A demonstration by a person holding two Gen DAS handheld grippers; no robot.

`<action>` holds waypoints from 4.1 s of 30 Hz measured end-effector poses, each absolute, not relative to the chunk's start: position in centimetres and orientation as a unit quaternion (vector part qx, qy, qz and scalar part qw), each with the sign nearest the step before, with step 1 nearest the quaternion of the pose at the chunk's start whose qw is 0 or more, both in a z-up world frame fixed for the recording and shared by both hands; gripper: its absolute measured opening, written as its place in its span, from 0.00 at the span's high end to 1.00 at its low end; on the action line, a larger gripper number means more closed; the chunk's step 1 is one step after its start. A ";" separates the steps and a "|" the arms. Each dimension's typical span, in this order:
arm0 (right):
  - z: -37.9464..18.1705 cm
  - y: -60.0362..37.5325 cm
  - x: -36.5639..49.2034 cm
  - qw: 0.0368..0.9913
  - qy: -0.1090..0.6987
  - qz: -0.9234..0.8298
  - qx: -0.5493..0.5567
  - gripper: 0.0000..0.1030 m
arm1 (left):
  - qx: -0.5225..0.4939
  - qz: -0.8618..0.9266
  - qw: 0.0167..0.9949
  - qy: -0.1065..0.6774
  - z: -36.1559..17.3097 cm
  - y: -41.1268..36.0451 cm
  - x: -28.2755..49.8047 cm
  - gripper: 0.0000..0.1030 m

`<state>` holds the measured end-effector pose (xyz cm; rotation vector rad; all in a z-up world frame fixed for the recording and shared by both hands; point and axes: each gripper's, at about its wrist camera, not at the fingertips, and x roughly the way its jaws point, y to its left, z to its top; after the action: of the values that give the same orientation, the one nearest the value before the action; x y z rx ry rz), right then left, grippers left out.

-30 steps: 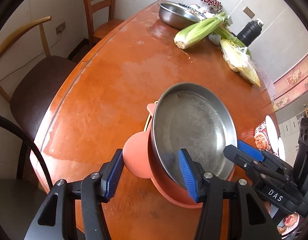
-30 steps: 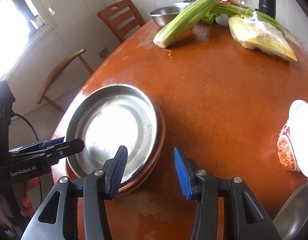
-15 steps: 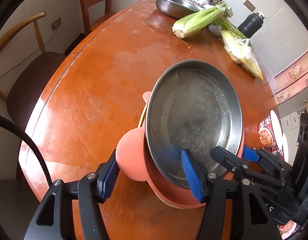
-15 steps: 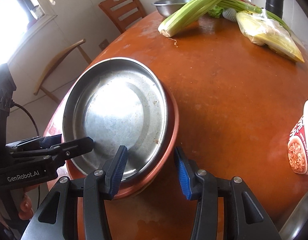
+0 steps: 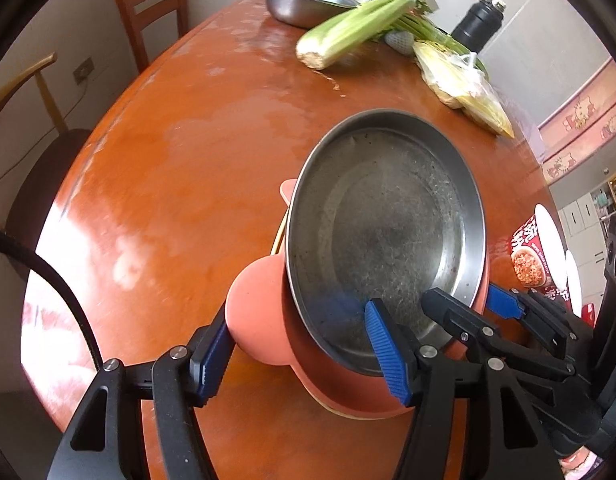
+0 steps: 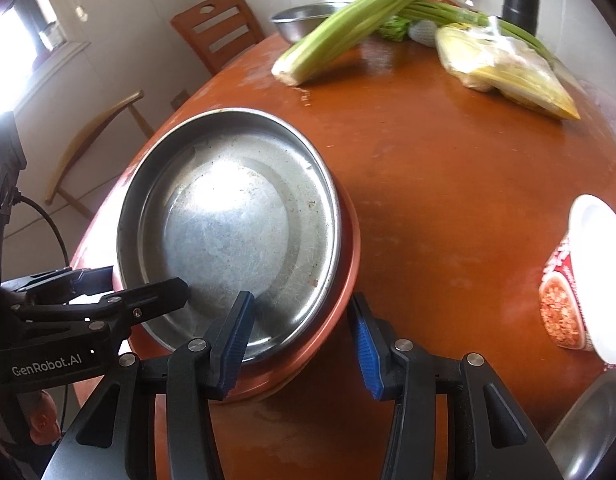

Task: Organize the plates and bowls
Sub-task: 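Open the right gripper and release the silver plate rim, then move the right gripper to the rim of the deep steel bowl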

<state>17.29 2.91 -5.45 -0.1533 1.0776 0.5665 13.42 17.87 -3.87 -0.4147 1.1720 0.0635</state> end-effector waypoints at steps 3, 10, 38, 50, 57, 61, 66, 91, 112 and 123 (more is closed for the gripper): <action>-5.4 2.0 17.6 0.823 0.503 0.251 -0.074 0.52 | -0.185 0.020 0.813 0.552 -3.8 16.8 14.7 0.38; -5.3 -0.4 18.5 0.832 0.505 0.222 -0.065 0.52 | -0.163 -0.004 0.819 0.550 -3.8 14.4 16.8 0.38; -2.6 -1.6 17.5 0.861 0.461 0.207 -0.051 0.51 | -0.130 0.052 0.861 0.489 0.0 16.7 13.4 0.38; 1.0 -4.9 15.6 0.881 0.421 0.215 -0.025 0.49 | -0.125 0.055 0.880 0.454 3.3 14.9 12.0 0.38; 3.5 -9.5 14.8 0.906 0.379 0.186 -0.016 0.49 | -0.120 0.030 0.895 0.428 5.8 11.5 12.1 0.38; 5.1 -12.1 14.3 0.918 0.354 0.178 -0.010 0.39 | -0.116 0.024 0.898 0.425 6.4 9.1 12.8 0.38; 6.6 -15.5 13.7 0.927 0.330 0.179 -0.005 0.37 | -0.113 0.002 0.898 0.425 6.6 6.0 13.6 0.38; 7.8 -25.0 13.1 0.938 0.295 0.181 -0.001 0.37 | -0.046 -0.023 0.890 0.452 7.1 -6.3 15.0 0.38; 2.7 -27.1 12.4 0.904 0.381 0.194 0.024 0.37 | -0.008 -0.059 0.864 0.499 3.2 -10.4 14.6 0.38; -2.4 -25.7 11.8 0.878 0.439 0.189 -0.005 0.37 | -0.027 -0.056 0.845 0.531 0.2 -9.3 14.5 0.38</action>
<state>11.85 -25.70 -2.41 -0.0097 0.9150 0.3939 14.53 -9.33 0.22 -0.0580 1.1207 -0.1177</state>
